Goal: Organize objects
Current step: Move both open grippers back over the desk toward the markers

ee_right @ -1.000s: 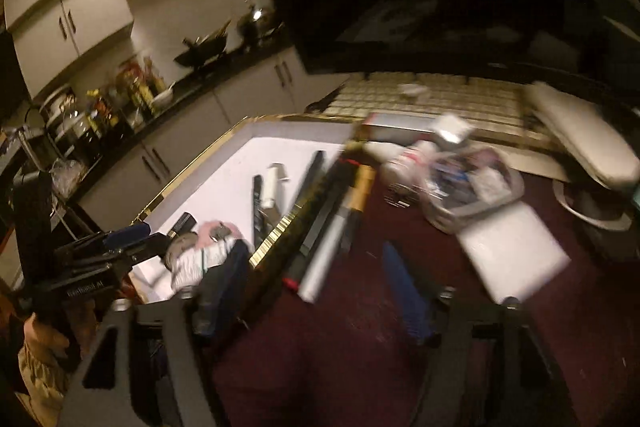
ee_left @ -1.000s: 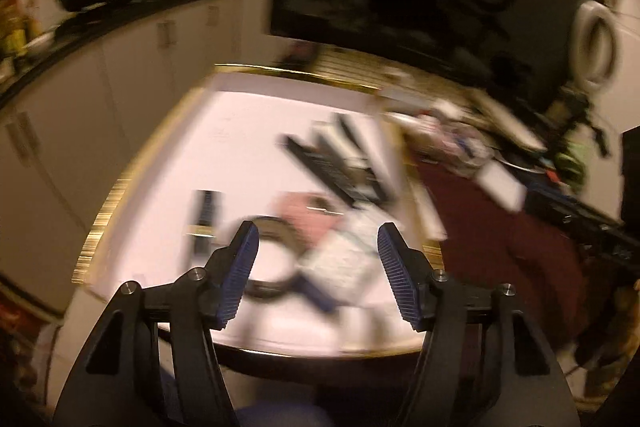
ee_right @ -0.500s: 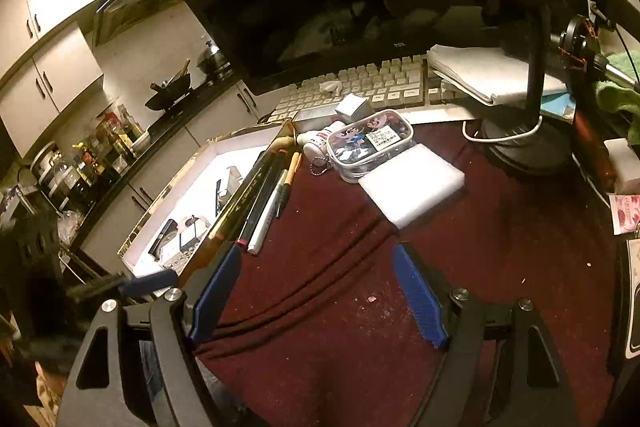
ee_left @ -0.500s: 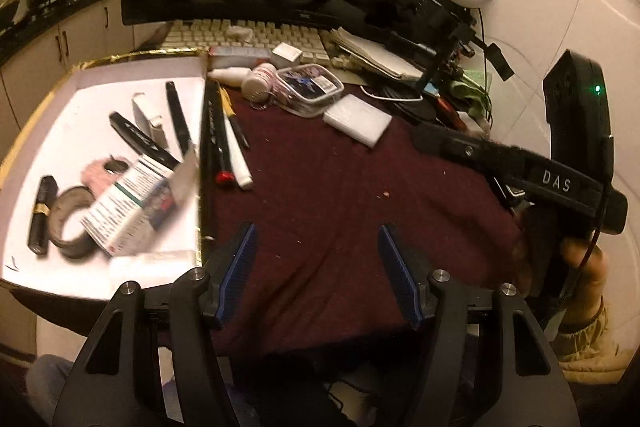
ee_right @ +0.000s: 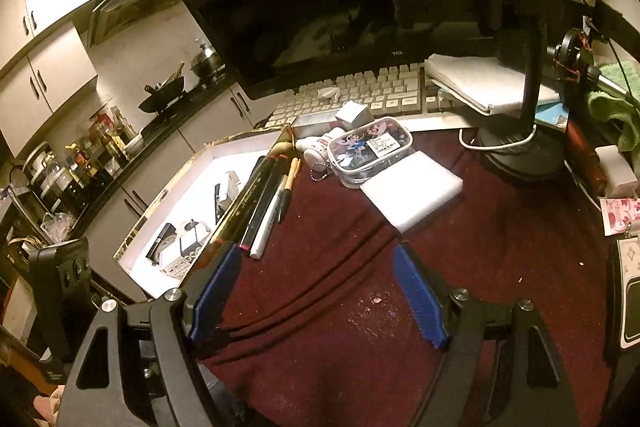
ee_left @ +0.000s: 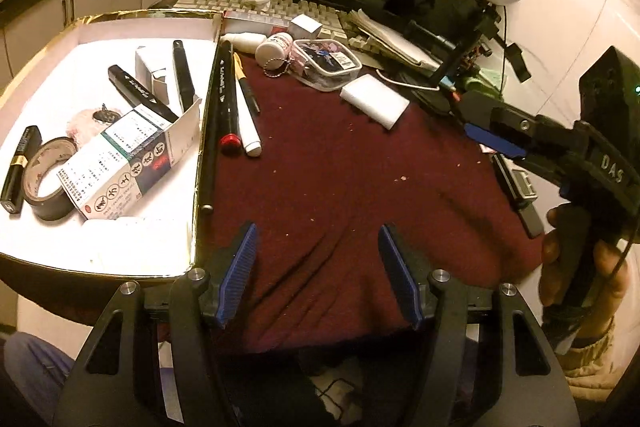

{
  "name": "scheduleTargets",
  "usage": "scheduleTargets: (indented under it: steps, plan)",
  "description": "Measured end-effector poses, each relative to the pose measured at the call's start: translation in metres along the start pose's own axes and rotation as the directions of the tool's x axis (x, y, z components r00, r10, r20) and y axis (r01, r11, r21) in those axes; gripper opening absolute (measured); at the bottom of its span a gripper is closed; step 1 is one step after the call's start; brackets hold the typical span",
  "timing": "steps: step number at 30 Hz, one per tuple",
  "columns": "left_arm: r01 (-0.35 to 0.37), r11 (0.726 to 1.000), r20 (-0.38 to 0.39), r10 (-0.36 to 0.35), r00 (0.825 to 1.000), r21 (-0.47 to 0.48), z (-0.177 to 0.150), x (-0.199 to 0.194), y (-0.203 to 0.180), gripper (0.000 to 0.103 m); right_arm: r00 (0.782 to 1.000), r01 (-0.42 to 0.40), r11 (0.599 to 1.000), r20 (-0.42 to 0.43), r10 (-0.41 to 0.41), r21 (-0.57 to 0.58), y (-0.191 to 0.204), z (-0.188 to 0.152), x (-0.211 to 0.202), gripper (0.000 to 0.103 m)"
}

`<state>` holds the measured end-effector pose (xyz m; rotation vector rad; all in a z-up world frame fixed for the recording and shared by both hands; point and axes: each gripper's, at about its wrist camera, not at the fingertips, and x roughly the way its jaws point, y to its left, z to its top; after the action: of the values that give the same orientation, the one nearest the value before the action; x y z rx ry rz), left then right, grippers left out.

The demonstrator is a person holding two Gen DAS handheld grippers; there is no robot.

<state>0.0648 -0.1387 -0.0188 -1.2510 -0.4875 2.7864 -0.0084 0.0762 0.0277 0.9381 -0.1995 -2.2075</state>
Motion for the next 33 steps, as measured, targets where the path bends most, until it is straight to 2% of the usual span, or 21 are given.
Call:
scheduleTargets:
  steps: [8, 12, 14, 22, 25, 28, 33]
  plan:
    - [-0.018, 0.999, 0.017, 0.019, 1.000, -0.027, 0.002, -0.003, 0.004, 0.063, 1.000, 0.013, 1.000, 0.011, -0.013, 0.012, -0.005, -0.002, -0.002, 0.079]
    - [-0.059, 0.998, 0.047, 0.058, 0.997, 0.024, 0.014, 0.001, -0.011, 0.063, 1.000, 0.015, 0.999, 0.004, -0.015, 0.037, -0.011, -0.002, 0.001, 0.079]
    - [-0.054, 0.998, 0.047, 0.052, 0.998, 0.035, 0.021, 0.006, -0.015, 0.063, 1.000, 0.021, 0.999, 0.004, -0.021, 0.039, -0.013, -0.002, 0.003, 0.079]
    - [-0.097, 0.995, 0.025, 0.096, 0.995, 0.018, 0.040, 0.033, -0.016, 0.063, 0.995, 0.104, 0.994, -0.001, -0.104, 0.015, -0.021, 0.004, 0.013, 0.079]
    - [-0.142, 0.990, 0.026, 0.142, 0.990, 0.011, 0.044, 0.043, -0.012, 0.063, 0.987, 0.161, 0.987, -0.027, -0.161, 0.001, -0.027, 0.009, 0.024, 0.079]
    - [-0.200, 0.979, 0.038, 0.199, 0.979, 0.022, 0.050, 0.051, -0.012, 0.063, 0.988, 0.154, 0.988, -0.028, -0.153, 0.023, -0.034, 0.011, 0.028, 0.079]
    - [-0.331, 0.940, 0.055, 0.328, 0.943, 0.077, 0.060, 0.071, -0.014, 0.063, 0.989, 0.142, 0.989, -0.037, -0.141, 0.035, -0.037, 0.008, 0.037, 0.079]
